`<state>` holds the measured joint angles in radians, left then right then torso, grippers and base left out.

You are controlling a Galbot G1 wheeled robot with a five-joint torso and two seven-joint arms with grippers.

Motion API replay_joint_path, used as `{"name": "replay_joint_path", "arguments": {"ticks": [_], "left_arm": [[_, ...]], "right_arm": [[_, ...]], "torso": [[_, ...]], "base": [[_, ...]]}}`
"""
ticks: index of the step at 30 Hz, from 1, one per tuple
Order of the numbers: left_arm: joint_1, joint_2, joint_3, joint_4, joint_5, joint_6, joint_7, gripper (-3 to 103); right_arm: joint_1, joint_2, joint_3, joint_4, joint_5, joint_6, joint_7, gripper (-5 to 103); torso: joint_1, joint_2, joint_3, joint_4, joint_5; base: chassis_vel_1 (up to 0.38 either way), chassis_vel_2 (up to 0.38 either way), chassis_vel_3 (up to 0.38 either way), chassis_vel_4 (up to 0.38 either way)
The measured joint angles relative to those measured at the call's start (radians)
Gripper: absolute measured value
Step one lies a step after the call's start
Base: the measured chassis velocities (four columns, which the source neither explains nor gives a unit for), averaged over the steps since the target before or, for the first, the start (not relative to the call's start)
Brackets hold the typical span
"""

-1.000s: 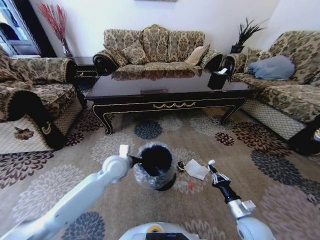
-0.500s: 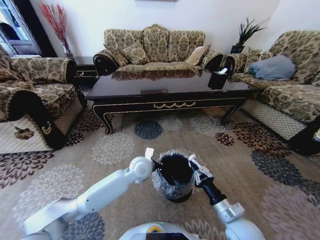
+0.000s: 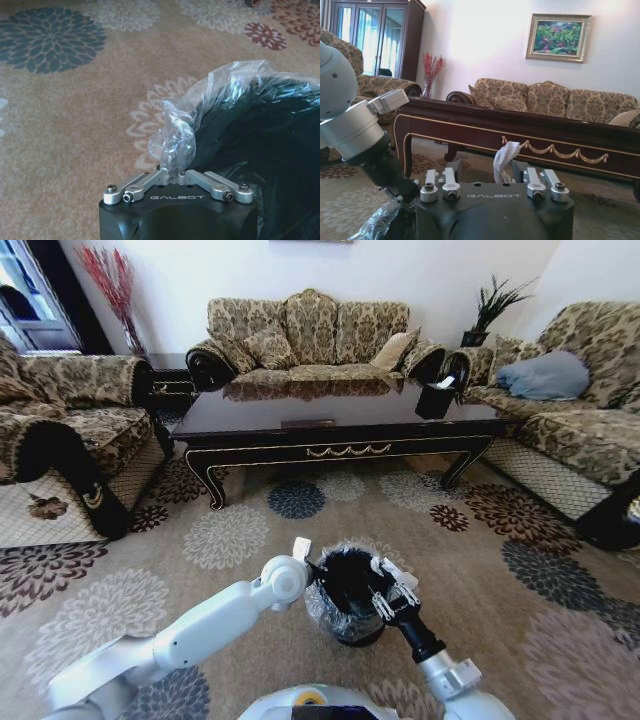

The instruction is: Move to the front of the table and pick up the trash from the floor, then place it into the trash bin.

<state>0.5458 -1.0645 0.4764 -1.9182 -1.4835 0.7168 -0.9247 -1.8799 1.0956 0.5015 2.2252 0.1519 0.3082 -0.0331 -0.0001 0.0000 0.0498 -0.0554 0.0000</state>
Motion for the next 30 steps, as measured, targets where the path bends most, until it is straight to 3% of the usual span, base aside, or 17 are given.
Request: {"name": "replay_joint_path", "arguments": {"ticks": [2, 5, 8, 11, 12, 14, 16, 23, 27, 30], "left_arm": [[0.005, 0.0, -0.004, 0.001, 0.002, 0.0, 0.001, 2], [0.008, -0.001, -0.013, 0.005, 0.007, 0.0, 0.002, 2], [0.008, -0.001, -0.014, 0.005, 0.007, 0.0, 0.004, 2], [0.006, -0.001, -0.01, 0.007, 0.022, 0.0, 0.003, 2], [0.006, -0.001, -0.01, 0.01, 0.029, -0.002, 0.002, 2], [0.007, -0.002, -0.012, 0.013, 0.035, -0.003, 0.0, 2], [0.017, 0.001, -0.025, 0.011, 0.037, -0.004, 0.004, 2], [0.062, 0.044, -0.089, 0.003, 0.057, -0.003, 0.026, 2], [0.099, 0.089, -0.166, -0.004, 0.069, -0.002, 0.053, 2], [0.186, 0.118, -0.324, 0.001, 0.099, 0.002, 0.08, 2]], "right_arm": [[-0.005, -0.002, 0.001, 0.001, 0.0, 0.0, -0.004, 61], [-0.012, -0.011, 0.003, 0.006, -0.009, 0.001, -0.025, 77], [-0.016, -0.018, 0.006, 0.005, -0.048, 0.005, -0.041, 82], [-0.02, -0.03, 0.007, -0.016, -0.221, 0.01, 0.038, 97], [-0.023, -0.036, 0.005, -0.019, -0.228, 0.008, 0.051, 99], [-0.025, -0.042, -0.001, -0.018, -0.205, 0.001, 0.057, 99], [-0.02, -0.037, -0.015, 0.002, -0.111, -0.025, 0.067, 100], [0.042, -0.023, -0.004, 0.004, 0.008, -0.065, 0.104, 100], [0.093, -0.027, 0.006, -0.038, 0.152, -0.103, 0.138, 100], [0.186, -0.04, 0.017, -0.144, 0.328, -0.143, 0.161, 100]], "torso": [[0.0, 0.0, 0.0, -0.0001, 0.0], [0.0, 0.0, 0.0, -0.0001, 0.0], [0.0, 0.0, 0.0, -0.0001, 0.0], [0.0, 0.0, 0.0, -0.0002, 0.0001], [0.0, 0.0, 0.0, -0.0004, 0.0], [0.0, 0.0, 0.0, -0.0001, 0.0], [0.0, 0.0, 0.0, -0.0002, 0.0], [0.0, 0.0, 0.0, 0.0, -0.0001], [0.0, 0.0, 0.0, -0.0004, -0.0003], [0.0, 0.0, 0.0, 0.0002, 0.0]], "base": [[0.0, 0.0, 0.0, 0.0], [0.0, 0.0, 0.0, 0.0], [0.0, 0.0, 0.0, 0.0], [0.0, 0.0, 0.0, 0.0], [0.0, 0.0, 0.0, 0.0], [0.0, 0.0, 0.0, 0.0], [0.0, 0.0, 0.0, 0.0], [0.0, 0.0, 0.0, 0.0], [0.0, 0.0, 0.0, 0.0], [0.0, 0.0, 0.0, 0.0]]}}
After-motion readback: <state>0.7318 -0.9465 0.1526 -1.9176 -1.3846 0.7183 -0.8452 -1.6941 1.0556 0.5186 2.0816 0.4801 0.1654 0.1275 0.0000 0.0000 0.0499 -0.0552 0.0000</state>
